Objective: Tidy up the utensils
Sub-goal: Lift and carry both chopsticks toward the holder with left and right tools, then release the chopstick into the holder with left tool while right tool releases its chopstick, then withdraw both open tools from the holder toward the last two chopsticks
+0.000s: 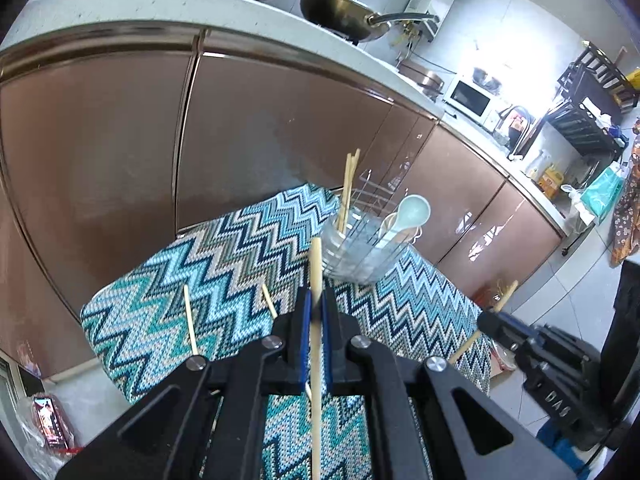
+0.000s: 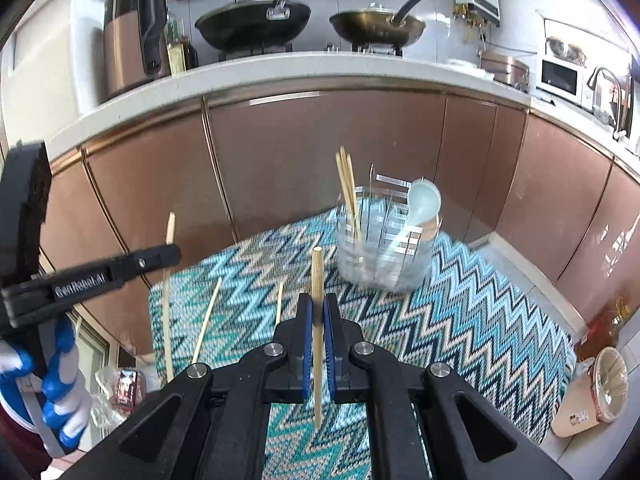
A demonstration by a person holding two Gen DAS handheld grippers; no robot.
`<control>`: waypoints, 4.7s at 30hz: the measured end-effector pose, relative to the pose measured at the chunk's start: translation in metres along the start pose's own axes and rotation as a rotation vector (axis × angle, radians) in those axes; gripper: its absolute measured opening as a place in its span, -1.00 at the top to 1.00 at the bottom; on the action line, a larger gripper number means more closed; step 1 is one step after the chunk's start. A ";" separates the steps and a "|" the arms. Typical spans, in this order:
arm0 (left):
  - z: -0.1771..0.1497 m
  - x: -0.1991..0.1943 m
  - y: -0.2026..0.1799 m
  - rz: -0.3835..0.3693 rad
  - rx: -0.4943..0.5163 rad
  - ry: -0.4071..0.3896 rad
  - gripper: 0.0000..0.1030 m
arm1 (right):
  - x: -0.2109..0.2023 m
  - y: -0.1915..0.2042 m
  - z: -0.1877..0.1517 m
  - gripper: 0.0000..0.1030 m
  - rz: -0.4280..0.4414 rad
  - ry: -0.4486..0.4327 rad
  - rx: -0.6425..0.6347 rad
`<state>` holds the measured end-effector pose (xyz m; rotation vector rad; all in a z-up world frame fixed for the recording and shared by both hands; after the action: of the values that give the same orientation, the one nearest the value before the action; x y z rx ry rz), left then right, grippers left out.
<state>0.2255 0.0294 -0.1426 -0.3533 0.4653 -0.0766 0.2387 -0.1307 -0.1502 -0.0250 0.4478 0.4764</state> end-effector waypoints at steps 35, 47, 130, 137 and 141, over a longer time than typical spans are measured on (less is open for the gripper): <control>0.159 0.179 -0.092 -0.071 0.087 -0.441 0.91 | 0.125 -0.085 0.109 0.89 -0.012 -0.297 0.045; 0.125 0.218 -0.067 -0.019 0.070 -0.401 0.74 | 0.148 -0.097 0.067 0.80 -0.016 -0.232 0.088; -0.022 0.022 0.101 0.163 -0.063 0.151 0.27 | 0.054 -0.001 -0.006 0.21 0.032 0.050 -0.016; -0.045 0.046 0.135 0.172 -0.125 0.296 0.27 | 0.112 0.029 -0.034 0.21 0.148 0.199 -0.044; -0.061 0.069 0.141 0.169 -0.128 0.384 0.27 | 0.146 0.047 -0.053 0.21 0.204 0.284 -0.053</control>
<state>0.2587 0.1313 -0.2720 -0.4257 0.8807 0.0521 0.3114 -0.0318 -0.2559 -0.0995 0.7202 0.6896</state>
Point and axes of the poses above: each gripper's, at about its wrist camera, not at the fingertips, and x roughly the way its jaws point, y to its left, z to its top, the point moved 7 cm from there along x, roughly the way its jaws point, and after that the axes turned 13 degrees about -y, right-handed, at the moved point
